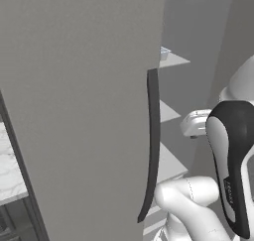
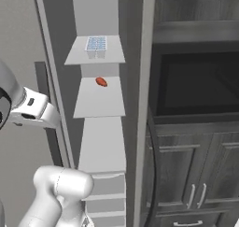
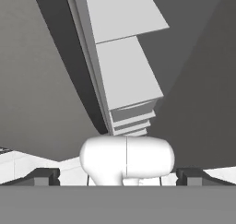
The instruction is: Open the freezer door, pick up the ice cube tray from the freezer, and place it on the dining counter.
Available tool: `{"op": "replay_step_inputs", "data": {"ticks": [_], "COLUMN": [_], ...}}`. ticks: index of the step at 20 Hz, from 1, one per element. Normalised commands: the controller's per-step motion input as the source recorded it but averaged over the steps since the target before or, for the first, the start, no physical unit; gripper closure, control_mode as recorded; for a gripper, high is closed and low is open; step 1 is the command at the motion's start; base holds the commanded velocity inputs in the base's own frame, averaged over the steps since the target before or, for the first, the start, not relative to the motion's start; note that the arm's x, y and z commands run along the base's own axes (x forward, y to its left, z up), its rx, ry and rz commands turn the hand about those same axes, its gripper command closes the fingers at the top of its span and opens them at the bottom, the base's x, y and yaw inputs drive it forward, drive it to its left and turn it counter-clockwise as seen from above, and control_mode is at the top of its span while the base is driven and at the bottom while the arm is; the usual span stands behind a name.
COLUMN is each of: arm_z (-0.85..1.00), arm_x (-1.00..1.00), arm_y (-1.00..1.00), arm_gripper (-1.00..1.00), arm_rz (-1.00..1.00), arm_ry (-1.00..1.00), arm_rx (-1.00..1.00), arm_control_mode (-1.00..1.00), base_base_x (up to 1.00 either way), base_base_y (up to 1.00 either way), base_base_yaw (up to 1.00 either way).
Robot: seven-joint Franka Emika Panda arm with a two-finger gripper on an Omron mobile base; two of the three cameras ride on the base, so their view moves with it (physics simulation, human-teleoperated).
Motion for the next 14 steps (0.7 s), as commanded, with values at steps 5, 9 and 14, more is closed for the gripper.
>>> {"op": "replay_step_inputs", "data": {"ticks": [5, 9, 14], "arm_z": [0.0, 0.0, 0.0], "arm_x": [0.0, 0.0, 0.0], "arm_y": [0.0, 0.0, 0.0], "arm_gripper": [-1.0, -1.0, -1.0], "arm_rz": [0.0, 0.0, 0.0], "arm_ry": [0.0, 0.0, 0.0], "arm_rx": [0.0, 0.0, 0.0], "arm_control_mode": [1.0, 1.0, 1.0], "base_base_x": [0.3, 0.65, 0.69], "base_base_y": [-0.02, -0.08, -0.05], "base_base_yaw": [0.11, 0.06, 0.04]}}
